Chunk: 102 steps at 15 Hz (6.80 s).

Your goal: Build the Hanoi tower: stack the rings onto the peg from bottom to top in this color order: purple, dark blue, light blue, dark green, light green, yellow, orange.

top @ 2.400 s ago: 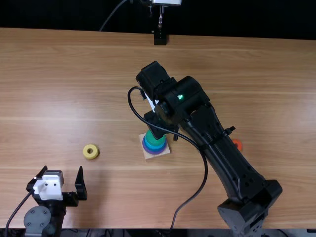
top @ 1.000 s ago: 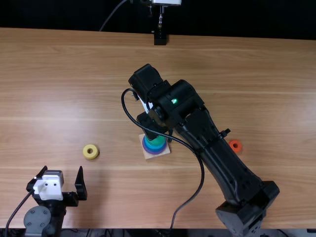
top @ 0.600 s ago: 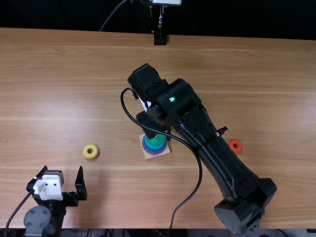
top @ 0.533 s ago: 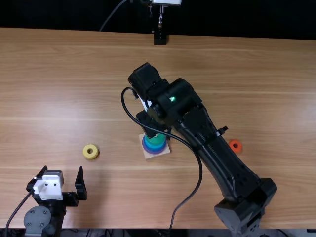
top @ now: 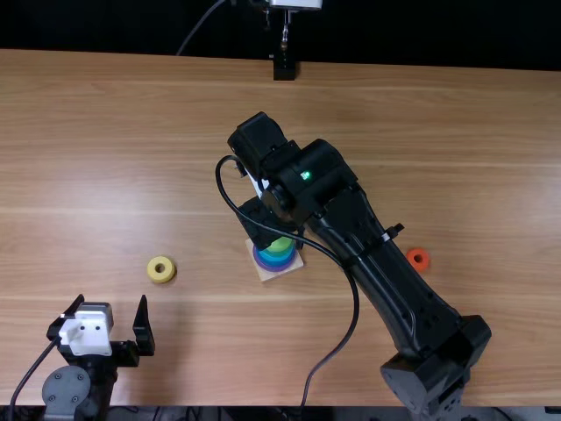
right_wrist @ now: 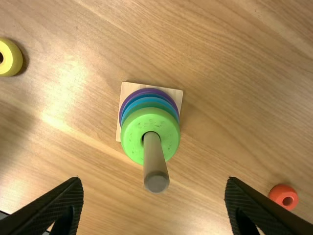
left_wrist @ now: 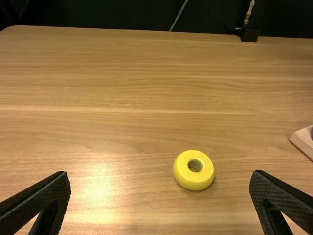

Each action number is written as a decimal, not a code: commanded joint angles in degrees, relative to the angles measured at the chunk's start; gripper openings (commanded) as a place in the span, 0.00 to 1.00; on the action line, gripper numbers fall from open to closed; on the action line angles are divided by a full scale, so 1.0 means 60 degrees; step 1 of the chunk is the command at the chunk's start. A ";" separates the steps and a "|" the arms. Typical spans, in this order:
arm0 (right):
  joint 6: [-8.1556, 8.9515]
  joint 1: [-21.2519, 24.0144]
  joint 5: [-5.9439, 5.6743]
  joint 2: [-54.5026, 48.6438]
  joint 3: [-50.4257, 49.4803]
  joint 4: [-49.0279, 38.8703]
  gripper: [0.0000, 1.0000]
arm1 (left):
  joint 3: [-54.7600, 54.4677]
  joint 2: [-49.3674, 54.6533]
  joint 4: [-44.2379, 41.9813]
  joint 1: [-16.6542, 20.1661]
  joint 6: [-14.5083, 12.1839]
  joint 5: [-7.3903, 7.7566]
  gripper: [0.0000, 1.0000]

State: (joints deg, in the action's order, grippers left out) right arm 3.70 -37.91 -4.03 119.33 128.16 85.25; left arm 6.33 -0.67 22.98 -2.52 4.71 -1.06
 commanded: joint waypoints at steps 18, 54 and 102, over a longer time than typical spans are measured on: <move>-0.0108 0.5322 0.0057 -0.7232 -0.9480 -0.9663 1.00 | -0.1055 0.0111 0.0740 0.0040 -0.0047 0.0071 1.00; -0.0600 0.6773 0.0865 -1.9888 -2.1213 -1.1175 1.00 | -0.1055 0.0111 0.0740 0.0040 -0.0047 0.0071 1.00; -0.0600 0.6773 0.0865 -1.9888 -2.1213 -1.1175 1.00 | 0.8833 -1.5665 0.3341 -0.1425 -0.0135 -0.0351 1.00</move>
State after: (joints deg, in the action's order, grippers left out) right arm 0.10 2.57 0.64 0.71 4.49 14.35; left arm 60.29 -94.02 42.98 -10.79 4.51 -2.83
